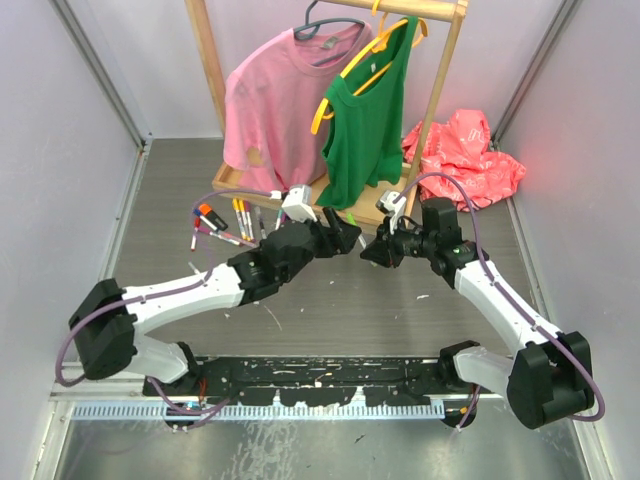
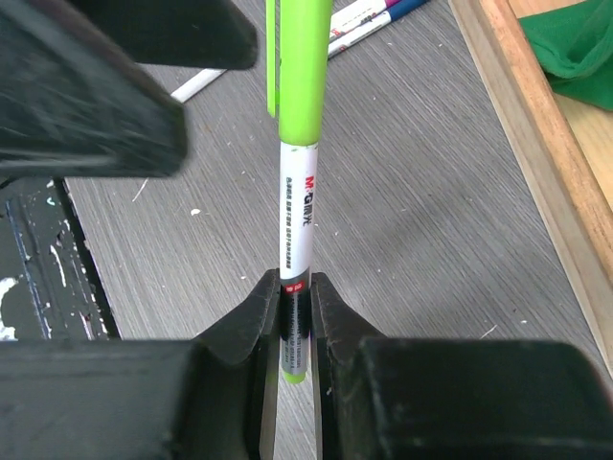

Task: Open the pen caps
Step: Pick up the pen from the center of the board.

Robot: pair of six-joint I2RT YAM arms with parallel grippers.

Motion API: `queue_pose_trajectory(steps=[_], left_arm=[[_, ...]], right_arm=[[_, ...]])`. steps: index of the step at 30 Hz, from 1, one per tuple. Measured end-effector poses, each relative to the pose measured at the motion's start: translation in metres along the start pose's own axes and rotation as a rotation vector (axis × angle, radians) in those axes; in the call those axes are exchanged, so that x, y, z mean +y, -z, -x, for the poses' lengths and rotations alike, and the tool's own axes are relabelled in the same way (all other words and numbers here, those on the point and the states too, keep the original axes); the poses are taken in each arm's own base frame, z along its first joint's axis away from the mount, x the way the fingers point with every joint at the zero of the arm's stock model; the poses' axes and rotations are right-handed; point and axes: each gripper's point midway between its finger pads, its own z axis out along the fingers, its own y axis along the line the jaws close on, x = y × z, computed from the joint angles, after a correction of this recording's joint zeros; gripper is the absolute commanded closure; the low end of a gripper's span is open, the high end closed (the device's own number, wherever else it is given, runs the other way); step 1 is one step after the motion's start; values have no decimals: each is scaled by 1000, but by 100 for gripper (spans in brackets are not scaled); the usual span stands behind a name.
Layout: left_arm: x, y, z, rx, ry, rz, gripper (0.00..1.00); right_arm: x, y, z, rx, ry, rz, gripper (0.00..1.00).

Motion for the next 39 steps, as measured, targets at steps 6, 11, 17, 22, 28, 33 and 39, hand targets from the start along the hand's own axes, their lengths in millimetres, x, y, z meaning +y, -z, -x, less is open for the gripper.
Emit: queue_pose_trajectory(steps=[6,11,17,22,28,33,39], left_arm=[[7,-22,-10,36,24,54,39],[19,-31,-13,39,44,88,45],[20,-37,-14,46,72,88,52],[17,-42,-16,54,97,71,66],[9,-43,-19,71,120,34,99],[6,-44,-18,80,135,10,100],[3,-42,-21,52,146,-91,100]], right_arm=[[-1,0,1,0,17,0,99],[-1,0,-2,9,22,1,98],[-2,0,-5,20,16,-2,98],[-3,-1,-8,30,11,-3,98],[-3,0,-11,40,9,-5,97],[-2,0,-10,39,10,-2,81],[8,1,-6,20,-19,61,65]])
